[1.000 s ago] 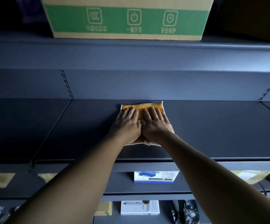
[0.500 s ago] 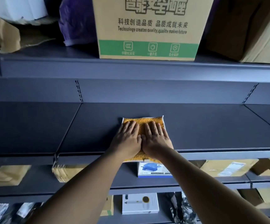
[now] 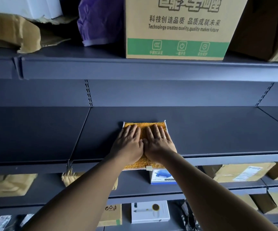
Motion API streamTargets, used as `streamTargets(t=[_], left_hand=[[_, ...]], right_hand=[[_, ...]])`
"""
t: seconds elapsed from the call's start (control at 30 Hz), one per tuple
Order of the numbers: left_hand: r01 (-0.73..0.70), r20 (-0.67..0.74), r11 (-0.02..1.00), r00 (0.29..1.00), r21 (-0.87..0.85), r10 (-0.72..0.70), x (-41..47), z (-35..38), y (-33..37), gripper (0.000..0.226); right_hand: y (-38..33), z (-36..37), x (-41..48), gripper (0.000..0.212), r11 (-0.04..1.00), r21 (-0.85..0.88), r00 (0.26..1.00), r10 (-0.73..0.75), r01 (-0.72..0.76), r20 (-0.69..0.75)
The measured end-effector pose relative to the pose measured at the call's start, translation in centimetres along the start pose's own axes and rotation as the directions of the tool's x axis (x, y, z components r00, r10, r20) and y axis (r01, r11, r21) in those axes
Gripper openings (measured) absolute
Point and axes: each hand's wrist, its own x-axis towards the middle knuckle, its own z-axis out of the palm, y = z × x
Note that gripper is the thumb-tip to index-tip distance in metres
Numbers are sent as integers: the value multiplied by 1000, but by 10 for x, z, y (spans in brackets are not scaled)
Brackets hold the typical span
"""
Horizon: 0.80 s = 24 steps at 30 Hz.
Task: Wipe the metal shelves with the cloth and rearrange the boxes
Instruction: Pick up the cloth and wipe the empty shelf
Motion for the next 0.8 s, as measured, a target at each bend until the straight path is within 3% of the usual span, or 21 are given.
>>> streamTargets(t=[0.47,0.8], left_hand=[[58,13,998,998,34,-58,112,-3,-24,62],[43,39,999,998,9,-43,130,-5,-32,62]], right_hand=[[18,-11,116,66,999,-10,999,-36,36,-8],[20,-15,133,66,999,-9,999,-43,43,-10]])
